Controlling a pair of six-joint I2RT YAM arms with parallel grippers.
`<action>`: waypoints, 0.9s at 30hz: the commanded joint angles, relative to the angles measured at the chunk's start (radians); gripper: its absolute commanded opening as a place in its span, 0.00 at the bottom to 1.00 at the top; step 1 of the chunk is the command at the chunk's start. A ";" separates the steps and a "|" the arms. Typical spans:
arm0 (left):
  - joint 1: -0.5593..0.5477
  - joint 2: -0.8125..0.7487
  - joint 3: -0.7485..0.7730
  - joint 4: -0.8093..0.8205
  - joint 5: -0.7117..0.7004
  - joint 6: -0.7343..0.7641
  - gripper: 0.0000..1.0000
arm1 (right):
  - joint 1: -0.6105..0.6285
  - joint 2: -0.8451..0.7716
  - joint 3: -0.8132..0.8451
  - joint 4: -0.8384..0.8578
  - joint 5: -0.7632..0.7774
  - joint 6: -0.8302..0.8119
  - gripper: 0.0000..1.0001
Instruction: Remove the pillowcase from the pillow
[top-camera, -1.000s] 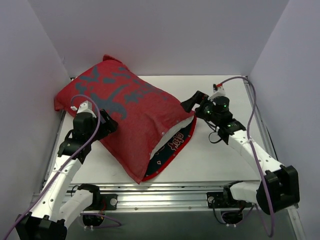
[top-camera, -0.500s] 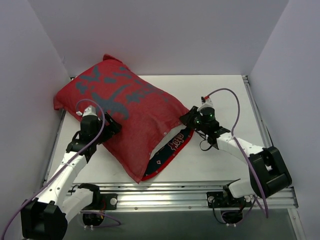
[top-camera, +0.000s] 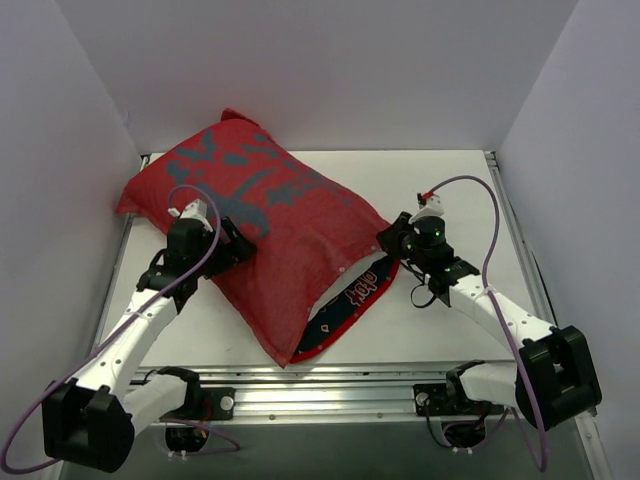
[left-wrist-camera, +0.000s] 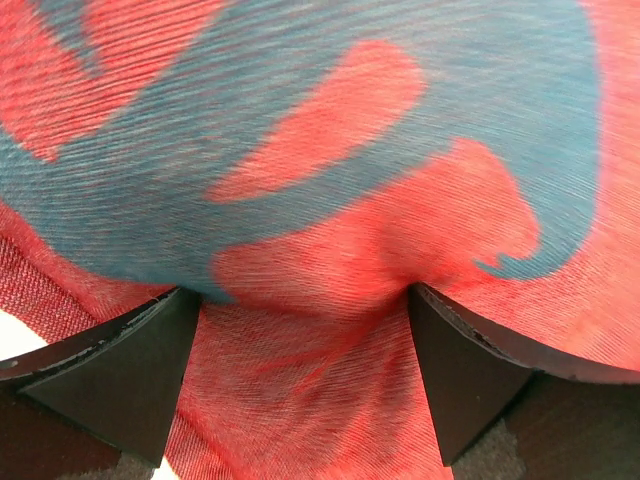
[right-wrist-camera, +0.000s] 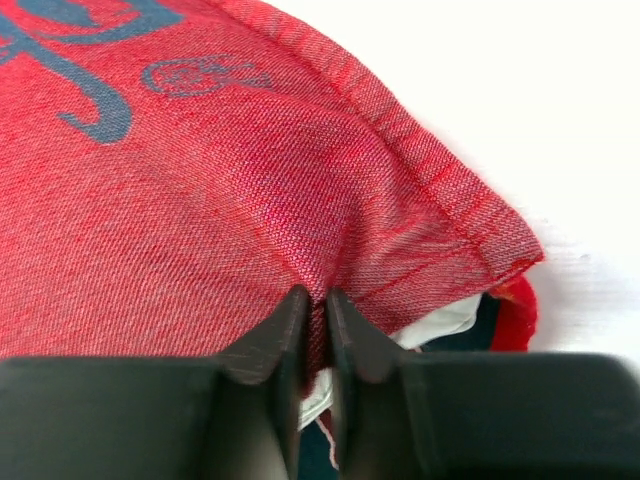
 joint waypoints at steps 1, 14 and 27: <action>-0.040 -0.077 0.116 -0.057 0.034 0.097 0.94 | -0.014 0.031 0.090 -0.065 0.007 -0.075 0.13; -0.523 -0.170 0.255 -0.214 -0.212 0.465 0.94 | -0.020 -0.125 0.156 -0.271 0.108 -0.127 0.84; -0.958 0.242 0.441 -0.079 -0.772 0.738 0.94 | -0.015 -0.371 0.027 -0.335 0.036 -0.045 0.84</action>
